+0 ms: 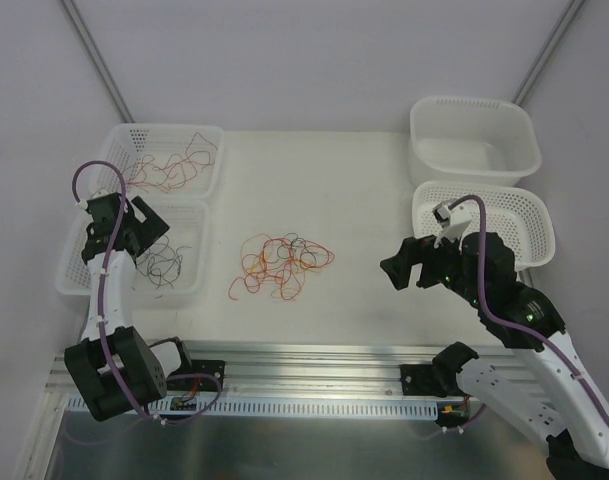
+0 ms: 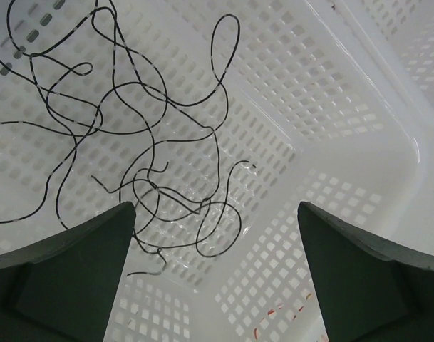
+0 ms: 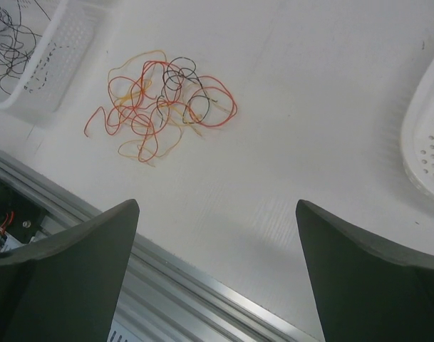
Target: Untangle the cables
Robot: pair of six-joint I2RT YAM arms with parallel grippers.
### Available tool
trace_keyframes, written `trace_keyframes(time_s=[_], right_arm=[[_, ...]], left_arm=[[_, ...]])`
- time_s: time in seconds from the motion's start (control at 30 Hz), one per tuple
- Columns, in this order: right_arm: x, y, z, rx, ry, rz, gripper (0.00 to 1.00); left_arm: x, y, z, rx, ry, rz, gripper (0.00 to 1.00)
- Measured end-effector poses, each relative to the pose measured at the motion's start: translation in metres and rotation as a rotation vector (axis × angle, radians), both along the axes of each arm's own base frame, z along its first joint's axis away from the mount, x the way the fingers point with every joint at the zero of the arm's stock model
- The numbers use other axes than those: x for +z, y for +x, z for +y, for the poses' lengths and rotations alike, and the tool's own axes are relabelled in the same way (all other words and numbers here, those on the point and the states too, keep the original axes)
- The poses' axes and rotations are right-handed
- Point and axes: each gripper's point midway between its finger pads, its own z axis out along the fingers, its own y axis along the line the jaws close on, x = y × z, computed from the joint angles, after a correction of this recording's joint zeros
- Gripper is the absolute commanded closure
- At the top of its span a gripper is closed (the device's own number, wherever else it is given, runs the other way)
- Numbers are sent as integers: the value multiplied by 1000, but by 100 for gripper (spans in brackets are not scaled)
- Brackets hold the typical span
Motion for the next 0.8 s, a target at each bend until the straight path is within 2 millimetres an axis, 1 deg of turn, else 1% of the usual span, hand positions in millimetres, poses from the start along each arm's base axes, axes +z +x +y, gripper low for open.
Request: trace_keyframes(time_s=[0.07, 0.3, 0.4, 0.47, 0.5, 0.57, 0.6, 0.67, 0.8], right_arm=[[-6, 3, 5, 9, -10, 28, 3], [-36, 20, 26, 35, -58, 158, 2], [-50, 26, 34, 47, -80, 207, 1], [-61, 30, 40, 55, -100, 243, 1], [-67, 32, 43, 60, -111, 261, 6], [-79, 38, 49, 71, -133, 296, 11], [-83, 40, 52, 77, -139, 311, 15], [-93, 48, 61, 91, -157, 340, 19], [-106, 69, 83, 107, -159, 374, 24]], left_arm=[[2, -3, -2, 4, -5, 0, 1], [14, -12, -8, 0, -9, -27, 1], [19, -12, -21, -60, -12, -43, 1], [19, -8, -43, -162, 2, -39, 1], [19, -6, -60, -231, 10, -35, 1], [19, -4, -94, -367, 12, -37, 1], [20, -4, -113, -442, 6, -42, 1], [22, -9, -147, -564, -12, -51, 1], [25, -22, -200, -747, -16, -60, 1]])
